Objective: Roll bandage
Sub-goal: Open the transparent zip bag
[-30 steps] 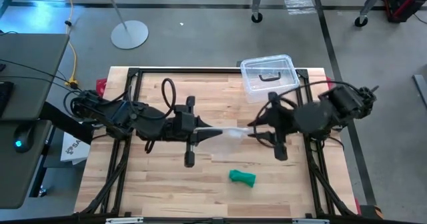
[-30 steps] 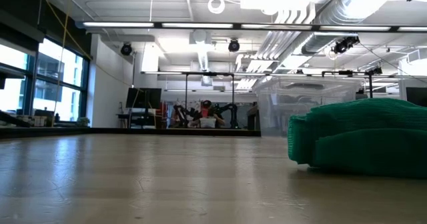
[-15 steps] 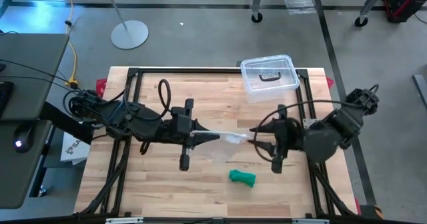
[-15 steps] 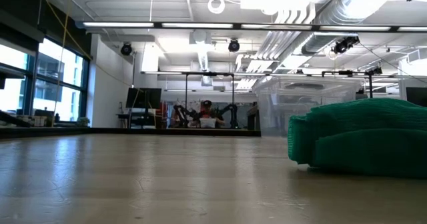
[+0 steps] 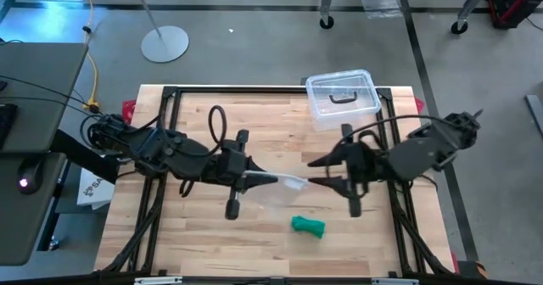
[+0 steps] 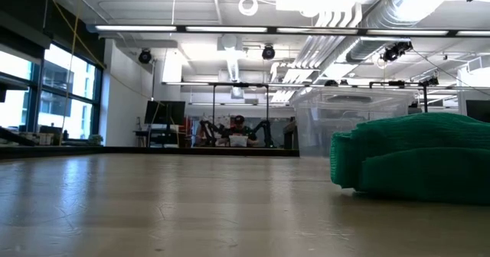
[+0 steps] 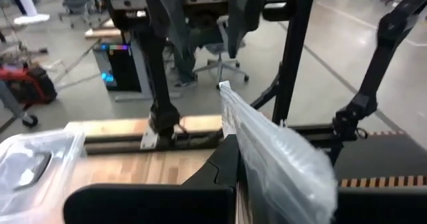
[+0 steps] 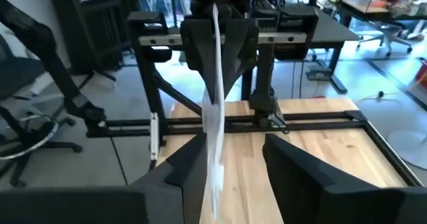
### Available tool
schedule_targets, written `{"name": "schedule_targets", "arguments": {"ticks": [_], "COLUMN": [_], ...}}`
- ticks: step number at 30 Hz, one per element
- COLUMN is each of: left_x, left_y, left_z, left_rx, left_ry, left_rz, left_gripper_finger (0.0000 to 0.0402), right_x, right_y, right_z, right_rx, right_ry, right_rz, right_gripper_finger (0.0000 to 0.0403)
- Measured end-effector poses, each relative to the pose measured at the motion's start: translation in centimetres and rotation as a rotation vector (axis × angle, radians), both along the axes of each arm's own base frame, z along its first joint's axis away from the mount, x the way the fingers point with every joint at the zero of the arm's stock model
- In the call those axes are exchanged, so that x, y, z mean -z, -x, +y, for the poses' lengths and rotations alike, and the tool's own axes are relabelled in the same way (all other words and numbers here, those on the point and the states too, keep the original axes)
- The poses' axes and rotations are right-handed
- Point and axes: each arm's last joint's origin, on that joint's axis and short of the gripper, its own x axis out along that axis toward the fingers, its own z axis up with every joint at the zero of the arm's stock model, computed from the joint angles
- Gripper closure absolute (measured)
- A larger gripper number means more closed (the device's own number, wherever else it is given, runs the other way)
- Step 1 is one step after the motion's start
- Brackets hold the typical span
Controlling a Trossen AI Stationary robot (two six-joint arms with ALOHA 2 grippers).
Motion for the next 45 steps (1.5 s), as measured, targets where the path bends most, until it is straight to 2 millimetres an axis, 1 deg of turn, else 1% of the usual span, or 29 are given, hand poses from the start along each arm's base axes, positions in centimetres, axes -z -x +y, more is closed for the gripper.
{"name": "schedule_targets", "arguments": {"ticks": [2, 5, 9, 13, 15, 21, 27, 30, 35, 38, 40, 42, 44, 45], "left_x": [0.3, 0.5, 0.5, 0.5, 0.5, 0.5, 0.5, 0.5, 0.6, 0.7, 0.7, 0.7, 0.7, 0.7], "left_y": [0.0, 0.0, 0.0, 0.0, -0.1, -0.1, -0.1, -0.2, -0.2, -0.2, -0.2, -0.2, -0.2, -0.2], "left_z": [0.1, 0.2, 0.2, 0.3, 0.4, 0.4, 0.5, 0.6, 0.8, 0.8, 0.8, 0.8, 0.8, 0.8], "left_rx": [-0.008, -0.017, -0.018, -0.019, -0.023, -0.028, -0.032, -0.035, -0.035, -0.037, -0.036, -0.034, -0.027, -0.027], "left_ry": [0.008, 0.018, 0.019, 0.019, 0.022, 0.027, 0.026, 0.026, 0.025, 0.022, 0.021, 0.022, 0.024, 0.024], "left_rz": [0.026, 0.053, 0.054, 0.054, 0.054, 0.053, 0.053, 0.054, 0.059, 0.067, 0.07, 0.071, 0.072, 0.072], "left_gripper_finger": [0.0401, 0.0401, 0.0401, 0.0401, 0.0401, 0.0401, 0.0401, 0.0401, 0.0401, 0.0401, 0.0401, 0.0401, 0.0401, 0.0401], "right_x": [0.5, 1.0, 1.5, 2.0, 2.2, 2.5, 2.6, 2.9, 2.7, 2.5, 2.3, 2.3, 2.3, 2.4], "right_y": [-0.8, -1.9, -3.1, -4.1, -4.3, -4.7, -4.9, -5.2, -5.4, -5.3, -5.3, -5.3, -5.5, -5.6], "right_z": [-0.1, -0.2, -0.5, -0.8, -0.8, -0.6, -0.5, -0.4, 0.0, 0.4, 0.4, 0.2, 0.1, 0.1], "right_rx": [0.009, -0.023, -0.078, -0.075, -0.077, -0.089, -0.078, -0.087, -0.1, -0.114, -0.113, -0.121, -0.12, -0.112], "right_ry": [0.007, -0.005, -0.032, -0.026, -0.005, 0.039, 0.018, 0.051, 0.055, 0.074, 0.067, 0.058, 0.067, 0.077], "right_rz": [0.016, 0.038, 0.059, 0.078, 0.083, 0.087, 0.089, 0.091, 0.062, 0.034, 0.024, 0.026, 0.024, 0.02], "right_gripper_finger": [0.0268, 0.029, 0.0337, 0.0387, 0.0398, 0.04, 0.0382, 0.0348, 0.0263, 0.0241, 0.0242, 0.0255, 0.0287, 0.0312]}}
